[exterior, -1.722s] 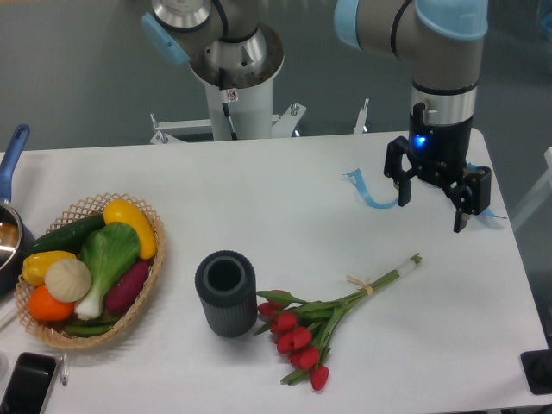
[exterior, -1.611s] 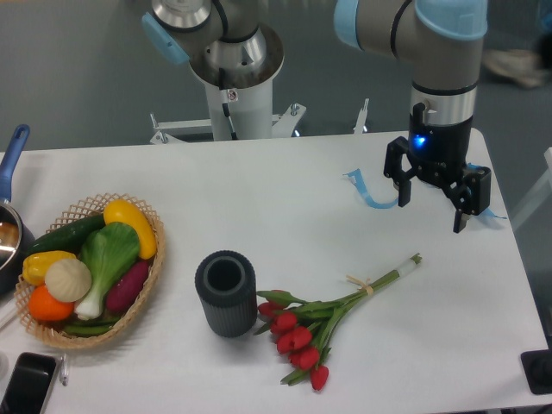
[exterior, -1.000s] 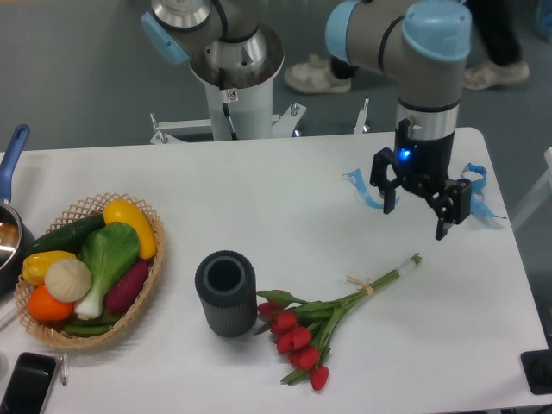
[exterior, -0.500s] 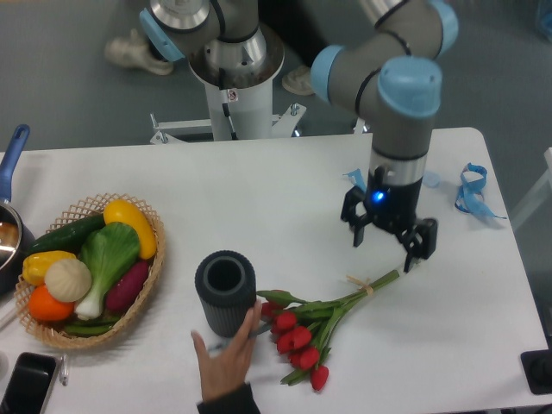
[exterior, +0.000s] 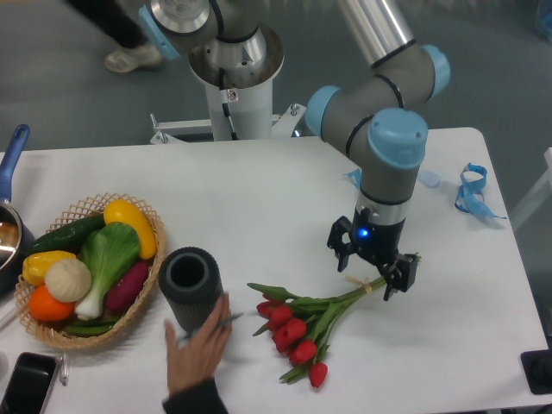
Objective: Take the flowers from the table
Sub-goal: 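Lower the open gripper over the tulip stems near the tie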
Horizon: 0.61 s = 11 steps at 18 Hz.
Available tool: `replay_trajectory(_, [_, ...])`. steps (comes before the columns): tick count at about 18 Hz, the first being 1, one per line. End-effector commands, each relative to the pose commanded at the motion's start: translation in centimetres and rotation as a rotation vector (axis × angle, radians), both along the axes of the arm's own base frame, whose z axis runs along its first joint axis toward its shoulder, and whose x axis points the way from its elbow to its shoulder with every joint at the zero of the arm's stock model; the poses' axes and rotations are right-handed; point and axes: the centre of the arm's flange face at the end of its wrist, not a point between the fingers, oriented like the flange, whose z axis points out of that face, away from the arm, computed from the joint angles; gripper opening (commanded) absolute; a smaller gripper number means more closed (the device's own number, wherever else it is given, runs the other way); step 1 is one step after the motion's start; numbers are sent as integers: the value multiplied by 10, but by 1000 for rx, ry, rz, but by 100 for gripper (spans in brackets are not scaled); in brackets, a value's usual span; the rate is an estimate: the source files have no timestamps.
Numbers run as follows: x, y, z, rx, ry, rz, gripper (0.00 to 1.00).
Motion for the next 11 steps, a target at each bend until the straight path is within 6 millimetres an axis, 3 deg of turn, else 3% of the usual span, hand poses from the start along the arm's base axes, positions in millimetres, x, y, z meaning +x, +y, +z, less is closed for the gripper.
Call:
replay_trajectory(3, [12,9,-28,-25,-39,-26,100])
replay_trajectory(11, [8,14,-49,-45,-56,-26,100])
